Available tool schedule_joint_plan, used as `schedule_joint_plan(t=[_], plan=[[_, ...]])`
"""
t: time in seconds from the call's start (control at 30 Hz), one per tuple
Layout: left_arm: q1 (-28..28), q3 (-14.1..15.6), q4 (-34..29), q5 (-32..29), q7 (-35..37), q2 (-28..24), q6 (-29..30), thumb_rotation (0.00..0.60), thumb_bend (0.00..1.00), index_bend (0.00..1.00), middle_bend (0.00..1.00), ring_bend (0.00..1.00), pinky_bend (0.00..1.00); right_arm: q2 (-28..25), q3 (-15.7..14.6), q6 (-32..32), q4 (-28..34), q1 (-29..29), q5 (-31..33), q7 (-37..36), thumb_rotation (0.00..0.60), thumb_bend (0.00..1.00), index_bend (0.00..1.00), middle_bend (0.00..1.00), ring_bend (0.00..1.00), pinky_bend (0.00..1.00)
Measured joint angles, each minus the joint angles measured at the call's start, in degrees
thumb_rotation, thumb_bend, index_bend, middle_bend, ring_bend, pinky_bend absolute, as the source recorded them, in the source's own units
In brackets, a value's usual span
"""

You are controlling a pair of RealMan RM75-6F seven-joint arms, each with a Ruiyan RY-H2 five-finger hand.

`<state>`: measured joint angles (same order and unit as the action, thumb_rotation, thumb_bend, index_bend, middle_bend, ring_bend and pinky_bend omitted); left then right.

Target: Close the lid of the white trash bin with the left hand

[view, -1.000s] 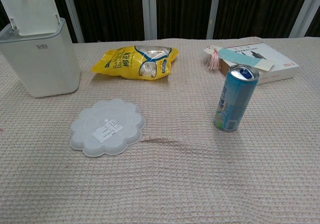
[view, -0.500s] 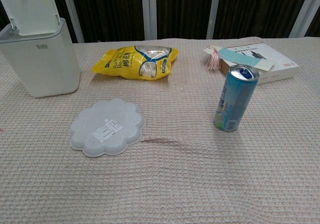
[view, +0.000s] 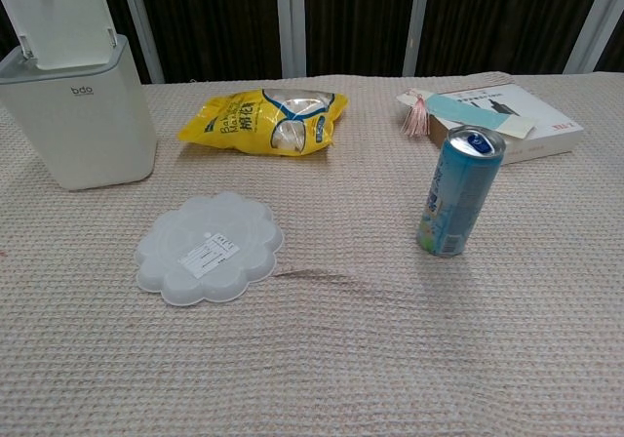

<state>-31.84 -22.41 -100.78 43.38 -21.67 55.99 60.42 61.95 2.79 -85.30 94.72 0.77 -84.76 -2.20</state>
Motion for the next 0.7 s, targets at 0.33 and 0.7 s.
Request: schedule_joint_plan(t=[0.33,0.7], plan=[[-11.86,-1.43,2.57,-18.55,-9.69,-1.10,-5.89,0.600,0.80,0.00,0.90,0.92,1.00,-0.10,0.29,0.95,0.14,0.34,0.93,-0.76,0.600,0.15,0.00,0.00,0.00,0.00],[-21.81,0.71,7.94,-33.52,-18.89,1.29,-6.54,0.600,0.82,0.10,0.93,0.93,1.00,-0.64,0.68,1.84,0.82,0.50,2.28,-1.86,0.600,0.15,0.00,0.00,0.00,0.00]])
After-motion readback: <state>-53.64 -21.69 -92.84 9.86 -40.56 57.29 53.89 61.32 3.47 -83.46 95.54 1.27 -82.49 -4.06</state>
